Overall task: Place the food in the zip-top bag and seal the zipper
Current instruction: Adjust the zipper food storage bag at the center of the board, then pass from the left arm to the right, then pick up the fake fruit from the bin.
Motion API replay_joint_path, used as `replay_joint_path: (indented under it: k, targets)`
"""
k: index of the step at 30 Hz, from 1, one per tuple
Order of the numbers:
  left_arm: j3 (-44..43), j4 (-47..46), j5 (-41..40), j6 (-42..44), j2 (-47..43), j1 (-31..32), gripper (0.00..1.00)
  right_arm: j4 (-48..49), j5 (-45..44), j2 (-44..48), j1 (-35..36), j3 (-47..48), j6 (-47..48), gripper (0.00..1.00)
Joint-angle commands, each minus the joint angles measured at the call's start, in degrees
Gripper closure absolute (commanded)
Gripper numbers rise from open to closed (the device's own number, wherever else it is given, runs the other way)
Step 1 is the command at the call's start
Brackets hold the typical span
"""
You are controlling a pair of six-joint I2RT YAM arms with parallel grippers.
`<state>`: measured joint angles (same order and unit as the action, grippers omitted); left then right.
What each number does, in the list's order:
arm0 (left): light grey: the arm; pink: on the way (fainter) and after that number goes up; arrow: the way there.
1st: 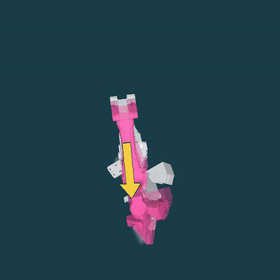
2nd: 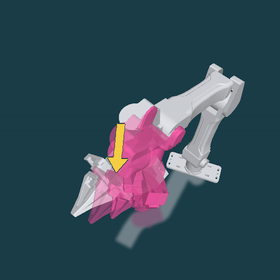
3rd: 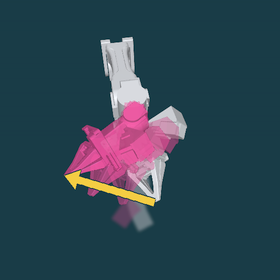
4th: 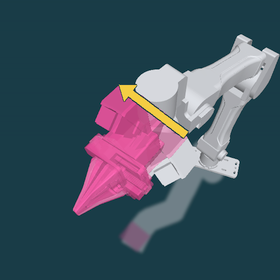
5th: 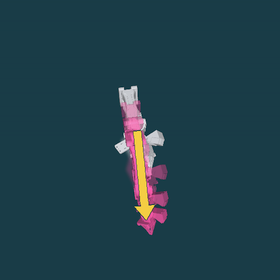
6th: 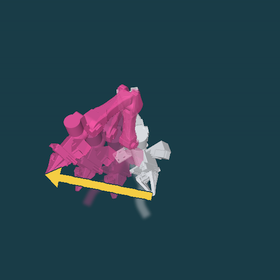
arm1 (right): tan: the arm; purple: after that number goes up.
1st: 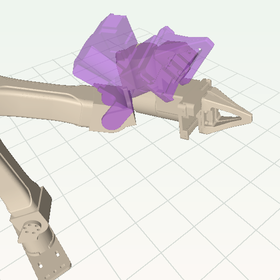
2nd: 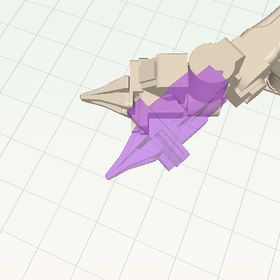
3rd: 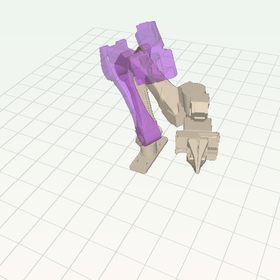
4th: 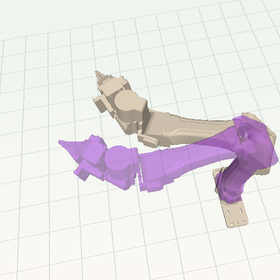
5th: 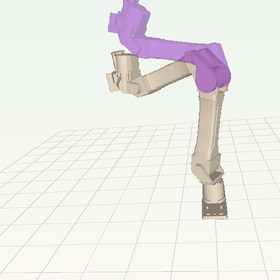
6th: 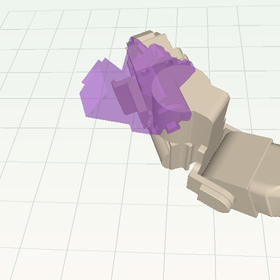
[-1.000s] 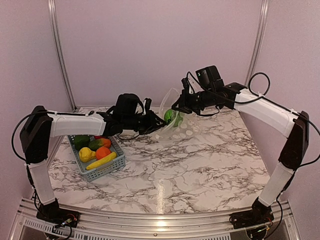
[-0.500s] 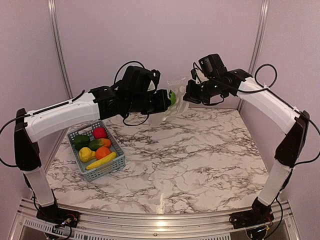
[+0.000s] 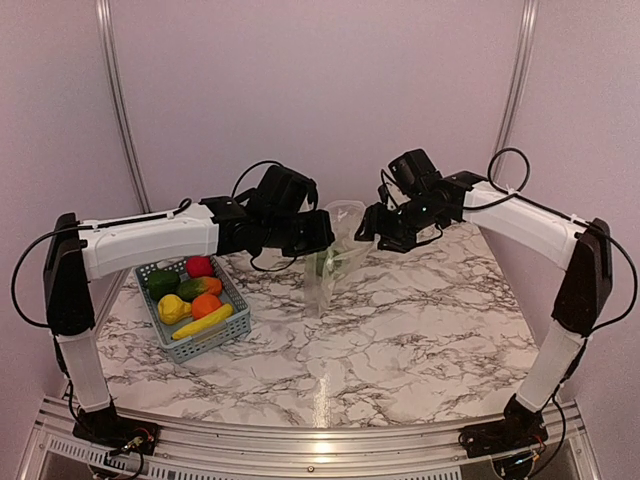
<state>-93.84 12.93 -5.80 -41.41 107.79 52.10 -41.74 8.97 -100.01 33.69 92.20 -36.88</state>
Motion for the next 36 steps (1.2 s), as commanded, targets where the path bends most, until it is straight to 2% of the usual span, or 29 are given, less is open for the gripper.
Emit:
replay_joint_path:
  k: [1, 3, 4, 9, 11, 12, 14, 16, 19, 22, 25, 31, 36]
  targets:
    - [-1.1, -2.7, 1.4, -1.8, 0.8, -0.5, 1.0, 2.3, 0.6, 4.1, -0.3, -2.9, -2.5, 0.39]
    - [-1.1, -3.0, 1.9, -2.1, 0.9, -0.5, 1.0, 3.9, 0.8, 4.4, -0.4, -4.4, -3.2, 0.41]
    - [-1.1, -3.1, 2.3, -2.2, 0.8, -0.6, 1.0, 4.6, 0.9, 4.1, -0.4, -4.3, -3.5, 0.45]
    - [-1.1, -3.0, 3.0, -2.2, 0.7, -0.5, 1.0, 4.6, -1.0, 0.8, -0.4, 0.1, -3.0, 0.86]
    - [-1.1, -2.9, 3.0, -1.6, 0.3, -0.6, 1.0, 3.5, -3.4, -0.2, -0.6, 2.1, -2.0, 0.99]
    - [-1.1, -2.8, 3.2, -1.1, 0.3, -0.6, 0.96, 2.7, -4.2, -0.7, -0.8, 3.1, -1.2, 1.0]
    - [-1.9, -2.5, 4.6, 0.7, 0.1, -0.7, 0.72, 0.9, -5.6, -1.5, -1.8, 5.3, 0.8, 1.0]
    - [-3.7, 0.0, 4.7, 3.3, -0.5, -0.7, 0.54, -1.0, -7.5, -1.5, -3.4, 8.1, 4.1, 1.0]
    - [-2.5, 2.0, 1.4, 8.6, -4.4, -0.8, 0.39, -5.5, -14.0, -1.7, -4.9, 14.3, 11.5, 1.0]
    - [4.0, 2.0, -4.4, 11.0, -11.3, -1.4, 0.25, -8.1, -17.0, -2.3, -4.9, 19.2, 18.8, 1.0]
    - [9.9, 5.5, -5.8, 9.7, -16.5, -4.4, 0.21, -8.2, -16.9, -2.5, -3.8, 17.9, 22.9, 1.0]
    - [22.8, 14.1, -5.5, 7.6, -24.2, -12.2, 0.24, -6.8, -14.9, -2.5, -2.1, 9.6, 24.7, 1.0]
    - [27.3, 19.5, -4.0, 8.3, -27.6, -14.8, 0.25, -4.5, -12.7, -1.9, -1.1, 5.0, 24.2, 1.0]
